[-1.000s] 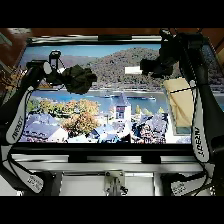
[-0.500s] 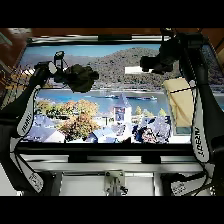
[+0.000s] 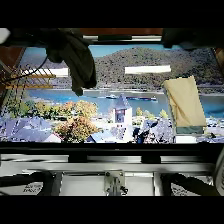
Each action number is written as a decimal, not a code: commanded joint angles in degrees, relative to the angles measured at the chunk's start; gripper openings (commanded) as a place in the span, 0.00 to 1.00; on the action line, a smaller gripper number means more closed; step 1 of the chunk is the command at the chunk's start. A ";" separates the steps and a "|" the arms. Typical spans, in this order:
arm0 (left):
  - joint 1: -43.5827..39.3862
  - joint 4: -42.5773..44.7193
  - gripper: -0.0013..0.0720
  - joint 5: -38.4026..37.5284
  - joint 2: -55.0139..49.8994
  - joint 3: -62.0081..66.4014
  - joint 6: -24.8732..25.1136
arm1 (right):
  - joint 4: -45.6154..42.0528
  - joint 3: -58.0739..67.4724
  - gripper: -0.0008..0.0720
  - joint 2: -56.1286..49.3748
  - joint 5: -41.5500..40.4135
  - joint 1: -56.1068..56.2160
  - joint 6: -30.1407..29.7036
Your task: Fold the shirts.
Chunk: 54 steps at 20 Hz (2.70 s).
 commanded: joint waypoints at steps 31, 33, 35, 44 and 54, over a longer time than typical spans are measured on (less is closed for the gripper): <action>-4.35 -18.36 1.00 6.51 16.98 -73.53 -10.16 | 31.91 -53.16 0.92 2.14 3.93 -0.15 -8.15; -6.60 -18.88 1.00 9.62 15.04 -75.38 -10.14 | 34.77 -53.16 0.92 -1.20 5.84 -0.15 -8.22; -8.37 -19.17 1.00 13.14 13.62 -75.36 -10.16 | 36.11 -53.16 0.92 -3.17 6.91 -0.15 -8.68; -9.09 -19.06 0.07 19.41 13.79 -75.19 -9.03 | 38.93 -53.16 0.92 -5.22 19.45 6.32 -13.92; -9.07 -19.04 0.07 19.06 15.93 -74.10 -7.04 | 40.70 -53.11 0.39 -10.73 29.29 11.47 -12.15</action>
